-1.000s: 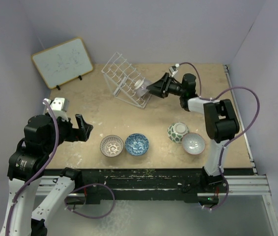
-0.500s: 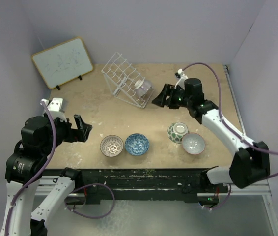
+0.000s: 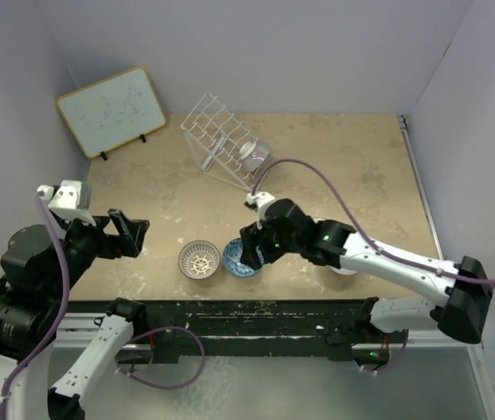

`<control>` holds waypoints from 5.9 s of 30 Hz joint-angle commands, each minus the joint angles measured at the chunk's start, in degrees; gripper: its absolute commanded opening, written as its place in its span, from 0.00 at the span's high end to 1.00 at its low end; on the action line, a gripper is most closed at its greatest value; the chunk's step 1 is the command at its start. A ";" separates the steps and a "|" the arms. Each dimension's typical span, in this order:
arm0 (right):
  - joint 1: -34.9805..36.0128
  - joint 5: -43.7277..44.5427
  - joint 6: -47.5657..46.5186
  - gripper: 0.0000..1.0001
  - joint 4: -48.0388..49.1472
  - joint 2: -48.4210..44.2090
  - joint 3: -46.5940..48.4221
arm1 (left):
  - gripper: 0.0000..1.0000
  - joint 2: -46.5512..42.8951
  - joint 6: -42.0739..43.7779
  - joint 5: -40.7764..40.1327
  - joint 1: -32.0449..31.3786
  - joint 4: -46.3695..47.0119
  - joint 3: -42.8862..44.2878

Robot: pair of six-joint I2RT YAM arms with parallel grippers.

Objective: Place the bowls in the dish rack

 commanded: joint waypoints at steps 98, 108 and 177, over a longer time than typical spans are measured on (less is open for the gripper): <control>-29.89 -9.23 58.69 1.00 127.56 45.57 9.95 | 0.01 -1.72 0.37 -8.14 -1.68 -5.91 10.74; -30.55 -6.44 59.46 1.00 130.75 50.48 10.72 | 0.01 -1.33 0.70 -9.07 -2.21 -5.76 9.99; -33.12 -7.42 67.59 0.55 125.88 55.52 3.07 | 0.01 -1.66 -1.00 -9.07 -2.87 -5.27 9.86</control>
